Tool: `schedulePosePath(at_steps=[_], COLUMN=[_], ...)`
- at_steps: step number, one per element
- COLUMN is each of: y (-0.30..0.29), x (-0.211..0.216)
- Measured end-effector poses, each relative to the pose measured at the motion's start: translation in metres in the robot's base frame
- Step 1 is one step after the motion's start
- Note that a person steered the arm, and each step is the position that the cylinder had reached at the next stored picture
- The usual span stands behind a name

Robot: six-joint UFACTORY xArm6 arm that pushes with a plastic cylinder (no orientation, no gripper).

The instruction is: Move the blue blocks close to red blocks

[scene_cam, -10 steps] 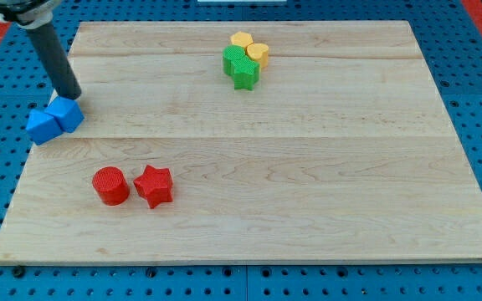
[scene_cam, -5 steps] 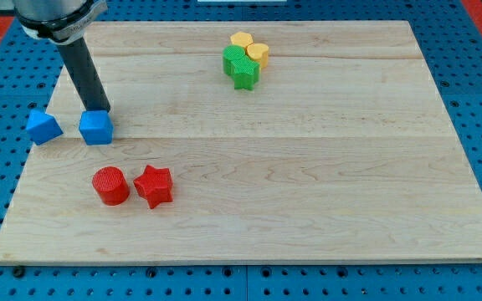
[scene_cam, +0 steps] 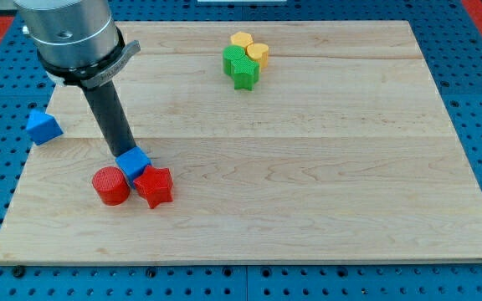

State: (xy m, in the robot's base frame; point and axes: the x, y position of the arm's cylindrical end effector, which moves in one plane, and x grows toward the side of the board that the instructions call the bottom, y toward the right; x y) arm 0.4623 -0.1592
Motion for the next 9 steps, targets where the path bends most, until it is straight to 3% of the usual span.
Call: schedulePosePath(at_steps=[1, 2, 3, 6, 7, 9], y=[-0.033, -0.141, -0.144, -0.086, -0.059, -0.06], x=[-0.054, -0.075, -0.066, 0.02, 0.033, 0.033])
